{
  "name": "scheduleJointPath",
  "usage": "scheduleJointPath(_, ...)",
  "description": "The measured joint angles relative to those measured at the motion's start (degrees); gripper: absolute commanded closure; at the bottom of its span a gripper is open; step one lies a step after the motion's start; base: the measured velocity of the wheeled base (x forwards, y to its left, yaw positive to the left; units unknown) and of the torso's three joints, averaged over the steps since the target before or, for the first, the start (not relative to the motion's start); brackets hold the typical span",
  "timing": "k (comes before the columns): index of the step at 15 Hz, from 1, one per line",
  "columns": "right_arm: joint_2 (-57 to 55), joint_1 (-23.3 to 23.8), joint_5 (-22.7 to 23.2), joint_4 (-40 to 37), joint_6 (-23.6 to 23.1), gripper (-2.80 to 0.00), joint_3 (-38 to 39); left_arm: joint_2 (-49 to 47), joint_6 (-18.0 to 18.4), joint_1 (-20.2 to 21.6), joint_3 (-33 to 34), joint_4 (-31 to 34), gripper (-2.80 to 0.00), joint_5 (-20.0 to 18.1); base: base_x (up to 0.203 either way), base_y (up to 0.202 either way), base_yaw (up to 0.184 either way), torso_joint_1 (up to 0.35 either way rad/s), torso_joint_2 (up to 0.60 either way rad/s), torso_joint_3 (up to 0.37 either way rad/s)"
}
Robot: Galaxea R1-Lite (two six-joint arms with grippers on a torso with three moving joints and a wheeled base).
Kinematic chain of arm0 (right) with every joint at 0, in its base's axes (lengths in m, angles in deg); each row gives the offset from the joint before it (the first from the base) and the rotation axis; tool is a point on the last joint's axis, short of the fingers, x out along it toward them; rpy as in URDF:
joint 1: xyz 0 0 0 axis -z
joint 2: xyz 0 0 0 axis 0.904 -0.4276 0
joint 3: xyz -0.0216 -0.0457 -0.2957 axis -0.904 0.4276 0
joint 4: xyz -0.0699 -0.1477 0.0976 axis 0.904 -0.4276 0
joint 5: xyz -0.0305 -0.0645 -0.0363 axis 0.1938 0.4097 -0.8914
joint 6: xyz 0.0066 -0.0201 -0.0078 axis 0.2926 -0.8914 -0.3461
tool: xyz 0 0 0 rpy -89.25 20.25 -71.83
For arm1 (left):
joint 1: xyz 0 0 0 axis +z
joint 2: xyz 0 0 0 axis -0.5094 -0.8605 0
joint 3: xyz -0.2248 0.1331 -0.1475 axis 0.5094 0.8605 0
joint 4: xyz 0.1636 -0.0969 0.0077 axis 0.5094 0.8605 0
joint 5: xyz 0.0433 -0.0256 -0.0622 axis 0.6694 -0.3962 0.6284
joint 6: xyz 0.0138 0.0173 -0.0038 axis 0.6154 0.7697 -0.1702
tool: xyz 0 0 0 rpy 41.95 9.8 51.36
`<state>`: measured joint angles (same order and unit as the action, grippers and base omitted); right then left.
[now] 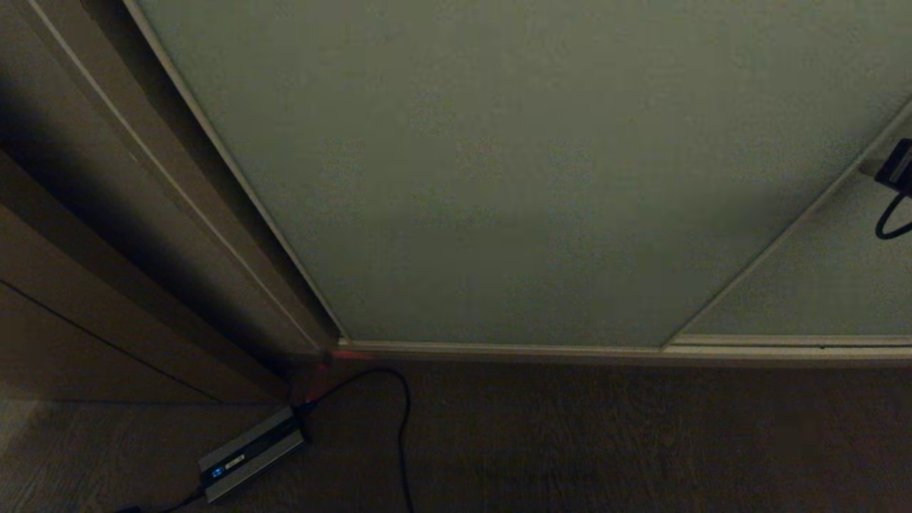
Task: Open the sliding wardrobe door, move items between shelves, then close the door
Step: Close the door, then open the door
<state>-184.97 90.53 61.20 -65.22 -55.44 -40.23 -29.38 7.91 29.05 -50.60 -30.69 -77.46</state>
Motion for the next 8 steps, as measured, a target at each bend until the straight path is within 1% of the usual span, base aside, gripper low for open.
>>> scheduleJointPath(2,1.4,0.0,-0.2,-0.2,-4.9,0.0,5.2,0.0,0.0,0.0,0.0,0.0,0.0,0.0,0.0,0.0,0.0,0.0,0.0,0.0)
scheduleJointPath(3,2.4,0.1,-0.3,-0.2,-6.6,0.0,7.6,0.0,0.0,0.0,0.0,0.0,0.0,0.0,0.0,0.0,0.0,0.0,0.0,0.0)
scheduleJointPath(6,8.3,0.0,-0.5,-0.5,-9.7,0.0,16.9,0.0,0.0,0.0,0.0,0.0,0.0,0.0,0.0,0.0,0.0,0.0,0.0,0.0)
scheduleJointPath(8,13.8,-0.7,-0.5,-0.6,-13.7,0.0,24.4,0.0,0.0,0.0,0.0,0.0,0.0,0.0,0.0,0.0,0.0,0.0,0.0,0.0)
